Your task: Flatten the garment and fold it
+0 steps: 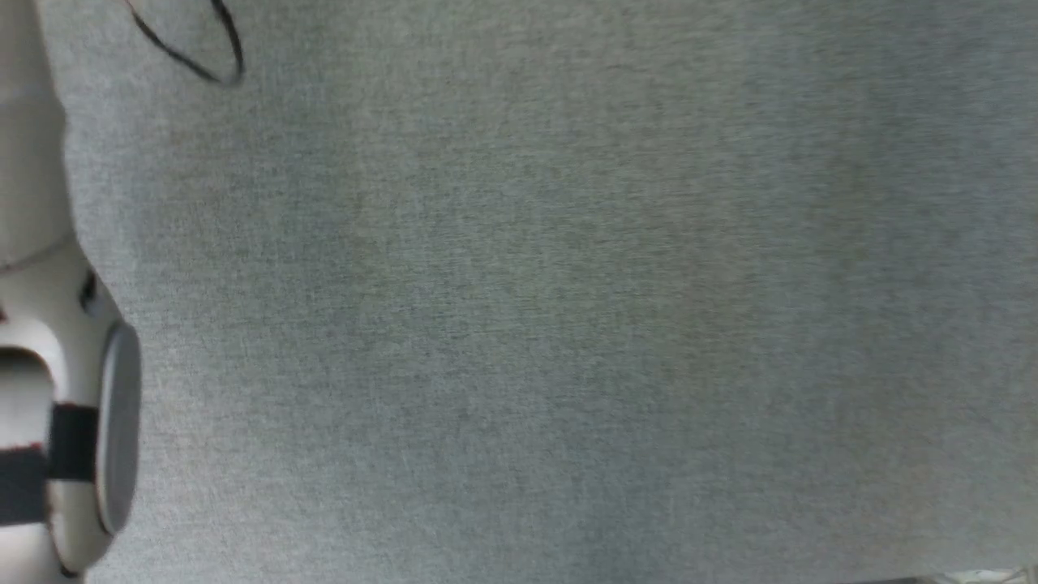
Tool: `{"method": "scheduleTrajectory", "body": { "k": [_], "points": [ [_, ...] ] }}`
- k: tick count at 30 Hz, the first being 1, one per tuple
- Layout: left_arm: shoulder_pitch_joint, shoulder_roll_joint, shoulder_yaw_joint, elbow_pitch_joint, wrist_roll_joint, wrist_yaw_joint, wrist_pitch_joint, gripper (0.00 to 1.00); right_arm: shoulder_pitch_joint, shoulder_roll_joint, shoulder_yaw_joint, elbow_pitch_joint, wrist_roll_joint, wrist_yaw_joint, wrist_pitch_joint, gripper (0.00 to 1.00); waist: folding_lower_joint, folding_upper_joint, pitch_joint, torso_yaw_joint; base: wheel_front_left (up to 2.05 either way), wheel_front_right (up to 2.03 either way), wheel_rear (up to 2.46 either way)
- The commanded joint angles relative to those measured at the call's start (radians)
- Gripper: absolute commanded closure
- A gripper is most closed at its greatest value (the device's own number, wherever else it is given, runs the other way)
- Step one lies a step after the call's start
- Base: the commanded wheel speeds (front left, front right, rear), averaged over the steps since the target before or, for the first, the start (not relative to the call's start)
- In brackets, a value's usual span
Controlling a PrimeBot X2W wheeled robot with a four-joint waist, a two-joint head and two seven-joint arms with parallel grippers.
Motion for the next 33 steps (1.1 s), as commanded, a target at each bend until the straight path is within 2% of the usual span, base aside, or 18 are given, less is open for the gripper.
{"method": "scheduleTrajectory", "body": {
  "k": [1, 6, 10, 11, 17, 19, 20, 22, 29, 31, 33],
  "points": [
    [0.037, 0.001, -0.001, -0.022, -0.022, -0.021, 0.020, 1.00, 0.038, -0.027, 0.014, -0.023, 0.037, -0.001, 0.003, 1.00, -0.0003, 0.0001, 0.010, 0.026, 0.00, 0.00, 0.00],
    [0.157, 0.001, 0.008, -0.115, -0.099, -0.014, 0.135, 1.00, 0.165, -0.081, 0.000, -0.123, 0.169, -0.001, 0.064, 1.00, -0.0003, 0.0001, -0.065, 0.029, 0.00, 0.00, 0.00],
    [0.299, 0.027, 0.007, -0.235, -0.143, 0.027, 0.250, 1.00, 0.314, -0.121, -0.039, -0.230, 0.248, -0.001, 0.137, 1.00, -0.0003, 0.0001, -0.144, 0.032, 0.00, 0.00, 0.00],
    [0.299, 0.027, 0.007, -0.235, -0.143, 0.027, 0.250, 1.00, 0.314, -0.121, -0.039, -0.230, 0.248, -0.001, 0.137, 1.00, -0.0003, 0.0001, -0.144, 0.032, 0.00, 0.00, 0.00],
    [0.574, 0.090, 0.035, -0.434, -0.192, 0.088, 0.364, 1.00, 0.590, -0.125, -0.126, -0.393, 0.309, -0.001, 0.230, 1.00, -0.0003, 0.0001, -0.270, 0.037, 0.00, 0.00, 0.00],
    [0.684, 0.109, 0.049, -0.501, -0.212, 0.098, 0.391, 1.00, 0.687, -0.107, -0.167, -0.448, 0.316, -0.001, 0.253, 1.00, -0.0003, 0.0001, -0.309, 0.039, 0.00, 0.00, 0.00],
    [0.801, 0.133, 0.059, -0.552, -0.212, 0.103, 0.400, 1.00, 0.784, -0.079, -0.210, -0.498, 0.322, -0.001, 0.271, 1.00, -0.0003, 0.0001, -0.348, 0.040, 0.00, 0.00, 0.00],
    [0.926, 0.147, 0.059, -0.592, -0.214, 0.097, 0.402, 1.00, 0.885, -0.044, -0.253, -0.543, 0.323, -0.001, 0.286, 1.00, -0.0003, 0.0001, -0.388, 0.041, 0.00, 0.00, 0.00],
    [1.259, 0.102, 0.099, -0.675, -0.263, 0.068, 0.337, 1.00, 1.174, 0.076, -0.350, -0.657, 0.312, -0.001, 0.315, 1.00, -0.0003, 0.0001, -0.504, 0.040, 0.00, 0.00, 0.00],
    [1.364, 0.072, 0.115, -0.703, -0.297, 0.056, 0.318, 1.00, 1.255, 0.115, -0.380, -0.695, 0.308, -0.001, 0.320, 1.00, -0.0003, 0.0001, -0.537, 0.038, 0.00, 0.00, 0.00],
    [1.476, 0.084, 0.113, -0.727, -0.287, 0.039, 0.309, 1.00, 1.334, 0.150, -0.407, -0.730, 0.302, -0.001, 0.327, 1.00, -0.0003, 0.0001, -0.565, 0.035, 0.00, 0.00, 0.00]
  ]
}}
